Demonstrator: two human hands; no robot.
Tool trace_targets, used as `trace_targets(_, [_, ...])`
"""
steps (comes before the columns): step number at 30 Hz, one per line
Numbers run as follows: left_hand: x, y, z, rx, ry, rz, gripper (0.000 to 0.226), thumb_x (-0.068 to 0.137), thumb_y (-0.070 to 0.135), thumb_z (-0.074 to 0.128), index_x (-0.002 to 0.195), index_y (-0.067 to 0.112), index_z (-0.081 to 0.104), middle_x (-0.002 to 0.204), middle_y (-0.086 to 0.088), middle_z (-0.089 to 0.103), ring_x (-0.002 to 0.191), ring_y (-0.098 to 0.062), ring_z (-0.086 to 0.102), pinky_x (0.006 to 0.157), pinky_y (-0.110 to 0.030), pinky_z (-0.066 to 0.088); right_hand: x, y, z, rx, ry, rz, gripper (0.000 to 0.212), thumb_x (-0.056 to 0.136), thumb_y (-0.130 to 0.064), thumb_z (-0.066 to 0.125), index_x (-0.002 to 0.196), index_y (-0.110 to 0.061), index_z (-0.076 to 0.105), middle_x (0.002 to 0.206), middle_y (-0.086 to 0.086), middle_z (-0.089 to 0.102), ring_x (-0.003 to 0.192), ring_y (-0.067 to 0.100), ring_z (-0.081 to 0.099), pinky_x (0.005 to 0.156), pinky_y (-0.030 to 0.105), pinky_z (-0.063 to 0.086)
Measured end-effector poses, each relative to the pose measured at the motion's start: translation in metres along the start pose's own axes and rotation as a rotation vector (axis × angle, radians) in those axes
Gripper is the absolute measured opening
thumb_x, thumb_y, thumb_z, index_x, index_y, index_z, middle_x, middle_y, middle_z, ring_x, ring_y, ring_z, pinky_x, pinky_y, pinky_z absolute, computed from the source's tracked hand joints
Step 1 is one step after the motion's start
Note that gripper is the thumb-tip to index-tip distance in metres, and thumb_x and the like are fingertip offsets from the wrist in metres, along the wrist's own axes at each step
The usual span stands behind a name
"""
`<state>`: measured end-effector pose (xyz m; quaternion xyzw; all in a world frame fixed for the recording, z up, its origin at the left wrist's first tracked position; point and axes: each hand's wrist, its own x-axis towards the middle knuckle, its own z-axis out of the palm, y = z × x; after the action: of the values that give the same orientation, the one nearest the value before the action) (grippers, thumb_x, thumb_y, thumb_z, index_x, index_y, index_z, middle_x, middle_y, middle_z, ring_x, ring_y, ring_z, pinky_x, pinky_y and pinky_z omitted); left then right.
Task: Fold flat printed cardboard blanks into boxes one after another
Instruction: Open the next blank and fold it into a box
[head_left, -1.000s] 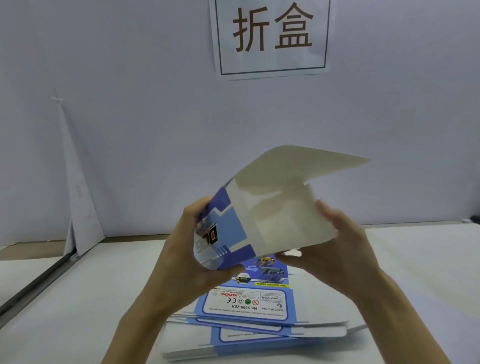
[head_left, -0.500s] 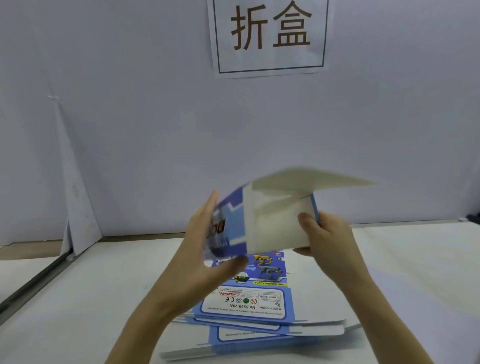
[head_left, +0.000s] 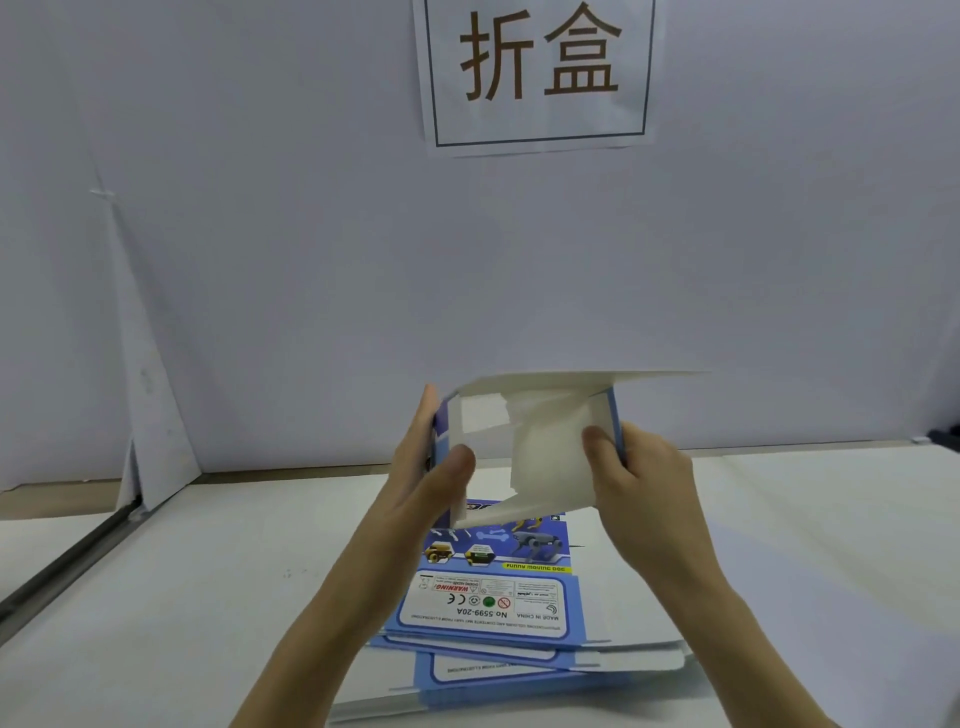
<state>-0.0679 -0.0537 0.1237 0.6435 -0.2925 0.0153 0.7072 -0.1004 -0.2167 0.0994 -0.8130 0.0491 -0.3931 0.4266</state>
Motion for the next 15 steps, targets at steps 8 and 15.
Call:
trace_targets(8, [-0.026,-0.005,-0.029,0.146,0.111,0.001,0.04,0.079,0.045,0.051,0.119,0.045,0.045,0.096,0.033,0.064,0.089,0.015,0.06,0.058,-0.001,0.044,-0.017,-0.006,0.015,0.072,-0.061,-0.157,0.047,0.098,-0.014,0.049,0.055,-0.024,0.033,0.045,-0.011,0.044,0.04,0.005,0.042,0.039,0.015,0.027])
trace_targets(15, [-0.025,-0.021,-0.03,0.881,0.5,0.089,0.016,0.1,0.019,0.039,0.087,0.012,0.045,0.06,0.009,0.043,0.049,-0.006,0.043,0.046,-0.004,0.039,-0.025,-0.018,0.019,0.205,-0.138,-0.131,0.016,0.097,-0.015,0.052,0.096,-0.029,0.06,0.069,-0.031,0.06,0.067,-0.012,0.06,0.047,0.002,0.038])
